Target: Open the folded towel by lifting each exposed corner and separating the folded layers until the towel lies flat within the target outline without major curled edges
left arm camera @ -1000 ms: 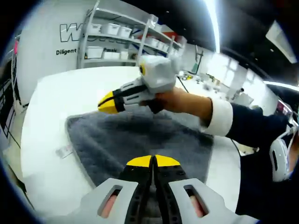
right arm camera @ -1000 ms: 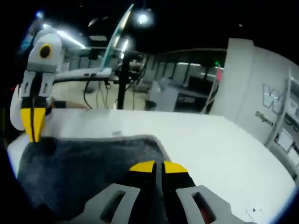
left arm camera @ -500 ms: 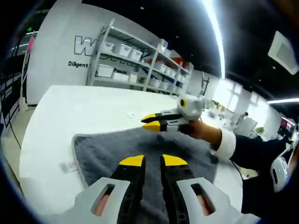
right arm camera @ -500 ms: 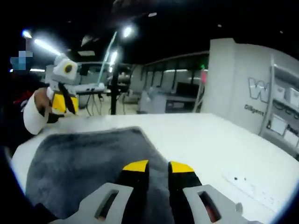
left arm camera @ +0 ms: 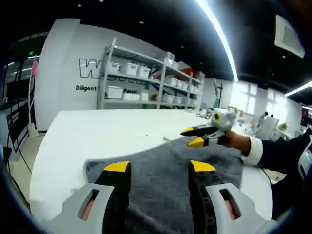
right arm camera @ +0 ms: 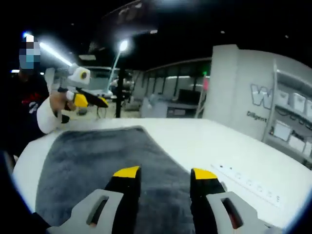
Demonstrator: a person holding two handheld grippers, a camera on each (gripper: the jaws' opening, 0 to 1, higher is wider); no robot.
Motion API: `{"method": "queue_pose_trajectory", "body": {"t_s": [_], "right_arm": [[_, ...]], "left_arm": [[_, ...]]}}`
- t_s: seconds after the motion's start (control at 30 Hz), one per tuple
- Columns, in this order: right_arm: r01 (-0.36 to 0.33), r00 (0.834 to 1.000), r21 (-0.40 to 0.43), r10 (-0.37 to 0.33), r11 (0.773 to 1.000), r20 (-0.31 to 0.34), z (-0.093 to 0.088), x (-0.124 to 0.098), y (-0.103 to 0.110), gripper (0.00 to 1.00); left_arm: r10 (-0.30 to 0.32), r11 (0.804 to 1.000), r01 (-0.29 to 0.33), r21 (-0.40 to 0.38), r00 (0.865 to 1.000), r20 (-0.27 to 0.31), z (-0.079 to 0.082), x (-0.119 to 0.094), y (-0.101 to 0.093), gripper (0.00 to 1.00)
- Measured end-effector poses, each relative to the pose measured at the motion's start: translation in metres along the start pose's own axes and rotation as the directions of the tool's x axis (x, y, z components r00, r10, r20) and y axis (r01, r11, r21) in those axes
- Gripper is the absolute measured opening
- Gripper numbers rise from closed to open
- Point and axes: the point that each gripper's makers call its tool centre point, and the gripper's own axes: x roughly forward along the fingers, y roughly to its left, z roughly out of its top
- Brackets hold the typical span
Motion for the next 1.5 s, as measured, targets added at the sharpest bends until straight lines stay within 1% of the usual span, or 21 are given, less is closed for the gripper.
{"method": "queue_pose_trajectory", "body": {"t_s": [0.03, 0.07, 0.13, 0.2, 0.3, 0.4, 0.47, 0.5, 0.57, 0.6, 0.67, 0.7, 0.73, 0.9, 0.97, 1.07, 1.2, 1.27, 1.33, 1.4, 1.5], "right_arm": [[0.004, 1.000, 0.002, -0.004, 1.000, 0.003, 0.000, -0.008, 0.000, 0.40], [0.006, 1.000, 0.010, -0.007, 1.000, 0.011, 0.001, -0.015, 0.000, 0.40], [0.012, 1.000, 0.027, -0.013, 1.000, 0.011, -0.001, -0.029, 0.001, 0.39], [0.019, 1.000, 0.026, -0.019, 0.999, 0.015, -0.001, -0.038, 0.002, 0.44], [0.042, 0.998, 0.003, -0.042, 0.999, 0.036, 0.001, -0.061, 0.003, 0.50], [0.066, 0.997, -0.025, -0.065, 0.997, 0.033, 0.003, -0.083, 0.005, 0.58], [0.074, 0.997, -0.033, -0.073, 0.997, 0.031, 0.004, -0.090, 0.002, 0.63], [0.090, 0.995, -0.052, -0.088, 0.995, 0.040, 0.006, -0.102, 0.001, 0.64], [0.097, 0.995, -0.057, -0.095, 0.994, 0.044, 0.007, -0.112, 0.002, 0.67], [0.111, 0.993, -0.052, -0.109, 0.992, 0.047, 0.007, -0.124, 0.005, 0.67], [0.120, 0.992, -0.044, -0.118, 0.992, 0.041, 0.005, -0.127, 0.004, 0.68], [0.125, 0.992, -0.040, -0.123, 0.991, 0.039, 0.005, -0.129, 0.004, 0.68], [0.164, 0.986, -0.021, -0.163, 0.986, 0.037, 0.000, -0.155, 0.006, 0.69], [0.209, 0.976, 0.012, -0.209, 0.978, 0.062, -0.005, -0.186, 0.005, 0.80], [0.237, 0.968, 0.016, -0.238, 0.971, 0.077, -0.006, -0.199, 0.007, 0.83], [0.254, 0.963, 0.022, -0.255, 0.967, 0.089, -0.009, -0.211, 0.010, 0.85], [0.273, 0.957, 0.041, -0.275, 0.961, 0.096, -0.013, -0.225, 0.012, 0.88], [0.265, 0.961, 0.041, -0.267, 0.963, 0.078, -0.013, -0.229, 0.015, 0.90], [0.268, 0.960, 0.033, -0.270, 0.963, 0.076, -0.012, -0.234, 0.018, 0.92], [0.275, 0.958, 0.034, -0.277, 0.961, 0.068, -0.013, -0.239, 0.019, 0.93], [0.274, 0.960, 0.051, -0.277, 0.960, 0.047, -0.020, -0.245, 0.020, 0.96]], "left_arm": [[-0.006, 1.000, 0.006, -0.026, 1.000, 0.016, 0.001, 0.000, -0.004, 0.54], [-0.016, 0.999, 0.016, -0.041, 1.000, 0.000, -0.001, 0.001, -0.007, 0.56], [-0.034, 0.999, 0.034, -0.037, 0.999, 0.001, -0.002, 0.003, -0.015, 0.57], [-0.047, 0.998, 0.047, -0.039, 0.999, -0.005, -0.005, 0.004, -0.020, 0.58], [-0.059, 0.997, 0.059, -0.050, 0.998, -0.008, -0.009, 0.004, -0.032, 0.66], [-0.042, 0.999, 0.042, -0.025, 0.999, 0.011, -0.008, 0.002, -0.039, 0.73], [-0.035, 0.999, 0.035, 0.001, 0.999, 0.037, -0.003, 0.000, -0.044, 0.79], [-0.034, 0.999, 0.033, 0.024, 0.998, 0.050, -0.002, -0.001, -0.051, 0.82], [-0.034, 0.999, 0.032, 0.028, 0.998, 0.048, -0.003, -0.002, -0.058, 0.88], [-0.029, 0.999, 0.028, 0.037, 0.998, 0.050, -0.004, -0.003, -0.065, 0.89], [-0.028, 0.999, 0.026, 0.041, 0.998, 0.052, -0.004, -0.003, -0.067, 0.90], [-0.032, 0.999, 0.029, 0.040, 0.997, 0.068, -0.003, -0.005, -0.073, 0.90], [-0.035, 0.999, 0.032, 0.039, 0.996, 0.084, -0.002, -0.007, -0.078, 0.90], [-0.075, 0.997, 0.073, 0.016, 0.990, 0.123, -0.006, -0.011, -0.088, 0.89], [-0.066, 0.998, 0.067, 0.002, 0.989, 0.133, -0.011, -0.013, -0.086, 0.88], [-0.038, 0.999, 0.035, 0.034, 0.995, 0.089, -0.018, -0.011, -0.082, 0.88], [-0.020, 0.998, 0.015, 0.067, 0.996, 0.089, -0.015, -0.014, -0.087, 0.88], [-0.019, 0.998, 0.012, 0.067, 0.995, 0.099, -0.010, -0.015, -0.090, 0.89], [-0.021, 0.998, 0.016, 0.054, 0.995, 0.098, -0.007, -0.016, -0.096, 0.92], [-0.014, 0.999, 0.010, 0.047, 0.997, 0.078, -0.007, -0.017, -0.101, 0.95], [0.000, 0.998, -0.005, 0.066, 0.997, 0.071, -0.008, -0.018, -0.107, 0.99]]}}
